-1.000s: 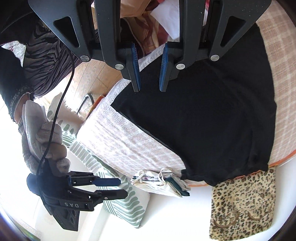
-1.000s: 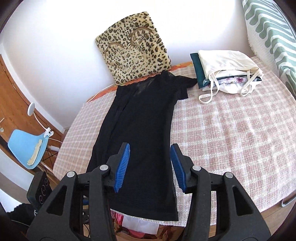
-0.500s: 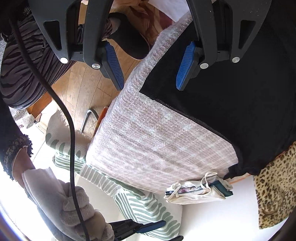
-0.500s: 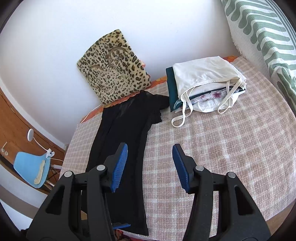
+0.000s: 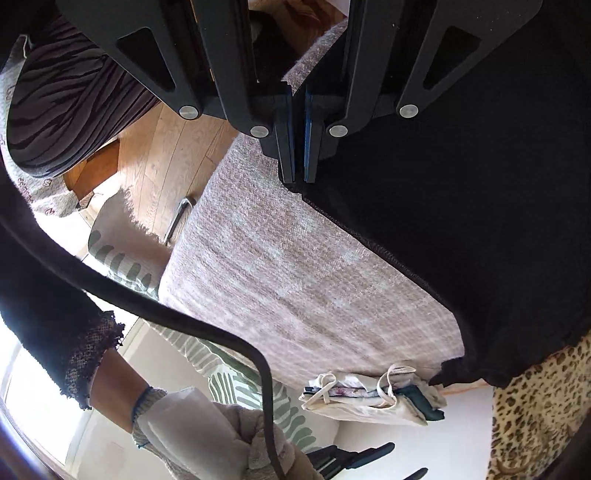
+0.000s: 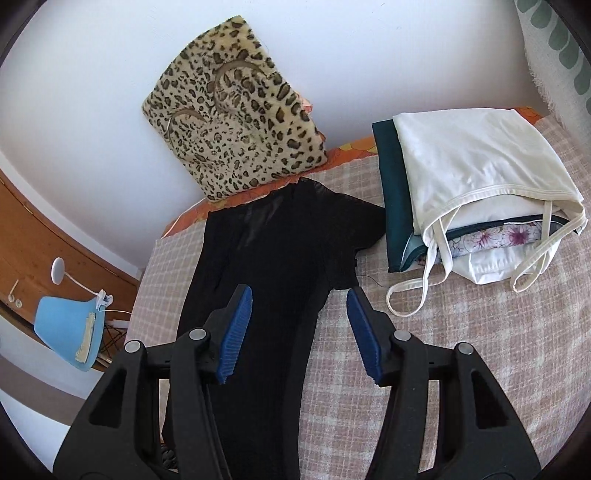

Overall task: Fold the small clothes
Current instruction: 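Grasp the same side edge by the collar with the right gripper while the left gripper holds the hem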

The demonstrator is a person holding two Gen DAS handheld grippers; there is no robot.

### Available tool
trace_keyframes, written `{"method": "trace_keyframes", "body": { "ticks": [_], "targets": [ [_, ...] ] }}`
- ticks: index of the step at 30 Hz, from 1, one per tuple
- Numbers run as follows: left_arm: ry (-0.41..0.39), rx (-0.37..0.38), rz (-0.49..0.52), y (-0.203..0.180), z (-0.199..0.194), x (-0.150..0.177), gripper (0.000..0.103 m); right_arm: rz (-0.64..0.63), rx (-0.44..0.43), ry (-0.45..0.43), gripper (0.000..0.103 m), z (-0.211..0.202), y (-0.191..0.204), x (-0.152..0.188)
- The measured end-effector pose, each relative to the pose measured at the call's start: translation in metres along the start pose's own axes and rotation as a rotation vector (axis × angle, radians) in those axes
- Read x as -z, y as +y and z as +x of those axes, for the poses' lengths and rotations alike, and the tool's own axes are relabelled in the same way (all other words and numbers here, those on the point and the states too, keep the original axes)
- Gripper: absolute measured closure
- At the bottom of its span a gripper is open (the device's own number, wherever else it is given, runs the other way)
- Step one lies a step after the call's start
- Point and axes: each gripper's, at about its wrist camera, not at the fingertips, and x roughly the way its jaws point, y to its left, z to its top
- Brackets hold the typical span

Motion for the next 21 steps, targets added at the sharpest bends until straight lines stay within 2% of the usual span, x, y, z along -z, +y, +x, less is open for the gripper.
{"method": "trace_keyframes", "body": {
  "ticks": [8, 14, 18, 21],
  "targets": [
    [-0.105, 0.029, -0.092, 0.012, -0.023, -0.003, 0.101, -0.016, 0.114, 0.063, 0.047, 0.107, -0.006, -0.057],
    [-0.117, 0.059, -0.14, 0.022, -0.025, 0.002, 0.101, -0.036, 0.261, 0.081, 0.047, 0.159, -0.026, -0.089],
    [-0.116, 0.081, -0.161, 0.03, -0.024, -0.001, 0.101, 0.017, 0.277, 0.125, 0.047, 0.185, -0.049, -0.1],
    [-0.119, 0.094, -0.17, 0.032, -0.024, -0.002, 0.101, -0.015, 0.322, 0.169, 0.047, 0.203, -0.053, -0.101]
  ]
}}
